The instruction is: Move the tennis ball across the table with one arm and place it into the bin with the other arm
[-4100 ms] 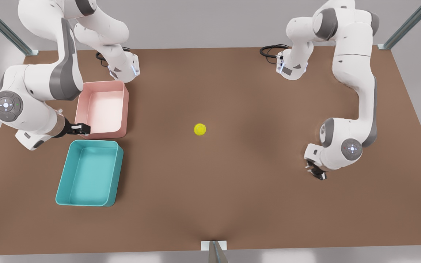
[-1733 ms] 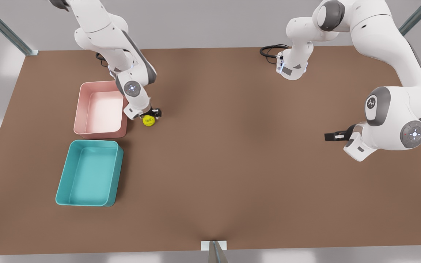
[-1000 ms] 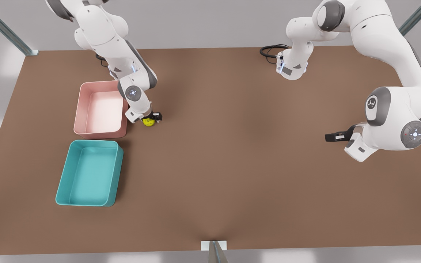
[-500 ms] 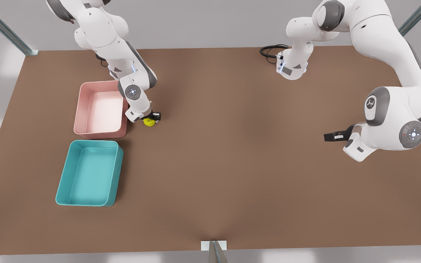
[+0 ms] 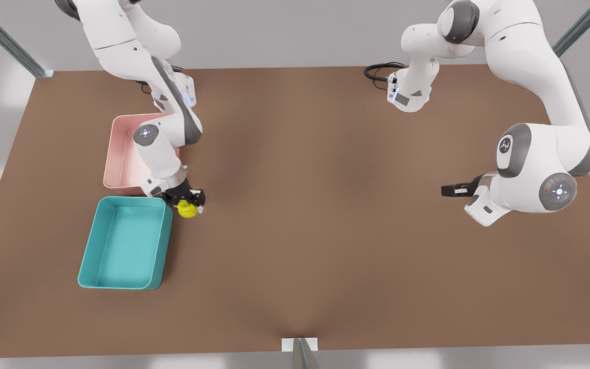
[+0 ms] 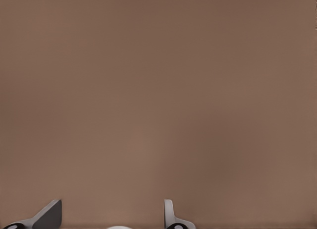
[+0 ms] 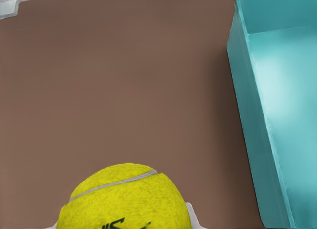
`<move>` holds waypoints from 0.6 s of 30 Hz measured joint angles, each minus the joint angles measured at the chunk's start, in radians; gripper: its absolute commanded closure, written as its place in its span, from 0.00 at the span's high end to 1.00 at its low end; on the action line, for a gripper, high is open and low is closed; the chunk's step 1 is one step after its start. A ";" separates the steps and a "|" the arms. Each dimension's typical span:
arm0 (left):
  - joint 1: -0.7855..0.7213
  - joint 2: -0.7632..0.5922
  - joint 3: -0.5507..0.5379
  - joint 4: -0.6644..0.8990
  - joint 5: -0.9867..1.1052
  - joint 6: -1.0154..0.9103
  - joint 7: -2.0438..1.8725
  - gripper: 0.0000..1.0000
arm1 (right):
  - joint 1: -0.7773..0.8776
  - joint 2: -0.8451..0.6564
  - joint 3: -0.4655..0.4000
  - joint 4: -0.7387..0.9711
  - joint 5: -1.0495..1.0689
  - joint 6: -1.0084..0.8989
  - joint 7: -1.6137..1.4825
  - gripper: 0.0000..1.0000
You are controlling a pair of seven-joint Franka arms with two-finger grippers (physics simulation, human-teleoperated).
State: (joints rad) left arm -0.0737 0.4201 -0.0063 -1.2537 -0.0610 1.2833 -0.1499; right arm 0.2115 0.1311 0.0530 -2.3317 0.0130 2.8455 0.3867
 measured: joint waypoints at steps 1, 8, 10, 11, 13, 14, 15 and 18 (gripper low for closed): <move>-0.001 0.000 -0.002 0.000 0.000 0.000 0.000 1.00 | -0.037 0.019 -0.010 0.060 -0.020 -0.015 -0.035 0.63; -0.006 0.001 -0.004 -0.001 -0.012 -0.006 -0.001 1.00 | -0.178 0.178 -0.143 0.246 -0.120 -0.125 -0.264 0.97; -0.007 0.001 -0.005 -0.002 -0.013 -0.014 -0.001 1.00 | -0.187 0.199 -0.149 0.241 -0.129 -0.142 -0.312 1.00; -0.007 0.000 -0.005 -0.001 -0.013 -0.021 -0.001 1.00 | -0.187 0.203 -0.150 0.237 -0.132 -0.148 -0.334 1.00; -0.007 -0.003 -0.005 0.001 -0.014 -0.031 -0.001 1.00 | -0.186 0.210 -0.150 0.235 -0.134 -0.160 -0.375 1.00; -0.008 -0.003 -0.005 0.001 -0.014 -0.036 -0.001 1.00 | -0.185 0.211 -0.148 0.252 -0.125 -0.180 -0.393 1.00; -0.008 -0.003 -0.007 0.002 -0.013 -0.039 -0.001 1.00 | -0.180 0.211 -0.145 0.296 -0.097 -0.226 -0.410 1.00; 0.000 -0.005 -0.010 0.015 -0.011 -0.058 -0.001 1.00 | -0.114 0.210 -0.142 0.649 -0.042 -0.597 -0.408 1.00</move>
State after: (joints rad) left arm -0.0739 0.4154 -0.0164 -1.2387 -0.0721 1.2254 -0.1508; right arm 0.0977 0.3413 -0.0890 -1.6827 -0.0295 2.2486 -0.0213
